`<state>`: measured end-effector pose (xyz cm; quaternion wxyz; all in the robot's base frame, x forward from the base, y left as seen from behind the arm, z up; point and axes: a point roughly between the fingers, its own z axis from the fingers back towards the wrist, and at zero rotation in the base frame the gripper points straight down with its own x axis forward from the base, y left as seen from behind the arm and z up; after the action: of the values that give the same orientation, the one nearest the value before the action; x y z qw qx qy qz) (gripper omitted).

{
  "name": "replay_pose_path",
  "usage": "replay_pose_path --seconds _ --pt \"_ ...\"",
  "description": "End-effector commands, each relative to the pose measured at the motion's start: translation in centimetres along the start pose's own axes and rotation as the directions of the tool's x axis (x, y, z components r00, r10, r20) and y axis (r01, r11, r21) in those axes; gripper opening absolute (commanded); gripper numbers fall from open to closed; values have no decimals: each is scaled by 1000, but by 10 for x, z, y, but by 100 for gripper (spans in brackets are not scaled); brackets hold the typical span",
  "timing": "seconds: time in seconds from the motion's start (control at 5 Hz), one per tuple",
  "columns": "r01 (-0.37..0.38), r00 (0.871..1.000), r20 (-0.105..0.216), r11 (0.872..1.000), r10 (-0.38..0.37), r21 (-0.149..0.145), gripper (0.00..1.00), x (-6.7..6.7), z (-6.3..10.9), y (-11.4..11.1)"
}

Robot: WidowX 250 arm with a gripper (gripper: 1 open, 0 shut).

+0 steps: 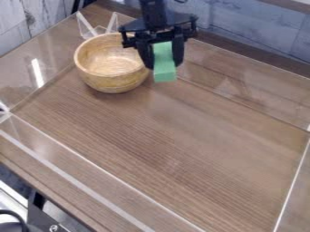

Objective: Put green stick into wooden bowl

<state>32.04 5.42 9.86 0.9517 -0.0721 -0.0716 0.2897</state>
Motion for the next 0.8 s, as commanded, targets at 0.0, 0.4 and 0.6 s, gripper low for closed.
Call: replay_pose_path --seconds 0.0,0.4,0.6 --pt "-12 999 47 999 14 -36 0 19 25 -2" --pt "-77 995 53 996 79 -44 0 28 32 11" --pt "-113 991 65 993 116 -37 0 23 28 21"
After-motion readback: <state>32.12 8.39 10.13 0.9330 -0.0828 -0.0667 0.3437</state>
